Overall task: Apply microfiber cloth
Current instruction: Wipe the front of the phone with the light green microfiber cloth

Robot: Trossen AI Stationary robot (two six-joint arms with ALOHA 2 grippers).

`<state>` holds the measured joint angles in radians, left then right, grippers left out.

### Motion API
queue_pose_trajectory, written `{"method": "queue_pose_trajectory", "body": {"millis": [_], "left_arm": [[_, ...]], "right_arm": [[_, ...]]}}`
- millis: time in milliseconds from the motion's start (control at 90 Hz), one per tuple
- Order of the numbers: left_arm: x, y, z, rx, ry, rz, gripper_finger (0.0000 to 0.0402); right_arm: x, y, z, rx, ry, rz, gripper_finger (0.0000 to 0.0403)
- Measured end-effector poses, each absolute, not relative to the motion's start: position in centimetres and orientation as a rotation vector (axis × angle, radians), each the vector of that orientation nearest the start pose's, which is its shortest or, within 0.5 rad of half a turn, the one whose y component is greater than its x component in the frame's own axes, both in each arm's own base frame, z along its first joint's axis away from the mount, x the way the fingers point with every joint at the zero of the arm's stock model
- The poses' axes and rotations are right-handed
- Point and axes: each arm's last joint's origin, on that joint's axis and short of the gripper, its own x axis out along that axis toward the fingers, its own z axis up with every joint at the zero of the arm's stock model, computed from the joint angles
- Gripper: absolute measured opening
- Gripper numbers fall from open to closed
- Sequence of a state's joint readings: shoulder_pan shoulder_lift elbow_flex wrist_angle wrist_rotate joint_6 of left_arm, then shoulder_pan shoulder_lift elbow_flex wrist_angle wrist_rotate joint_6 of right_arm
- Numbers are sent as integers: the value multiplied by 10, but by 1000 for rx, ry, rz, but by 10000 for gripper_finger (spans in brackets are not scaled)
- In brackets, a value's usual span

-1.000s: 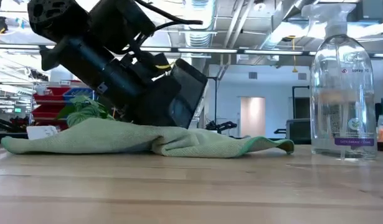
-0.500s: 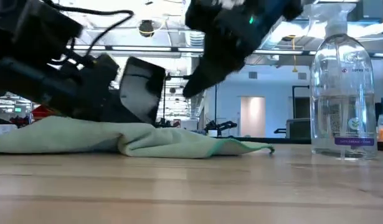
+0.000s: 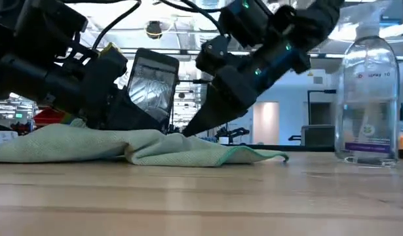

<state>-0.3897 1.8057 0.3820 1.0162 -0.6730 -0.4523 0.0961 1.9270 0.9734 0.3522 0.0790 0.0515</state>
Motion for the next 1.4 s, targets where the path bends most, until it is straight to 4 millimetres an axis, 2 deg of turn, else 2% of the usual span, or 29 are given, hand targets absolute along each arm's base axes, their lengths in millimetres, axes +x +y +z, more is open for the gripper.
{"method": "queue_pose_trajectory", "body": {"millis": [100,611,833,1056,1178,1400], "left_arm": [[247,-83,91,-240,284,335,7],[256,-87,100,-224,242,286,8],[260,-89,102,-200,249,275,9],[259,-89,101,-202,258,273,12],[259,-88,100,-206,270,280,37],[256,-88,103,-181,308,280,128]], "right_arm": [[382,29,130,43,514,17,177],[384,25,136,47,410,109,163],[385,21,138,56,384,127,110],[385,21,138,65,386,154,19],[385,21,137,72,405,142,18],[382,19,130,56,478,94,18]]}}
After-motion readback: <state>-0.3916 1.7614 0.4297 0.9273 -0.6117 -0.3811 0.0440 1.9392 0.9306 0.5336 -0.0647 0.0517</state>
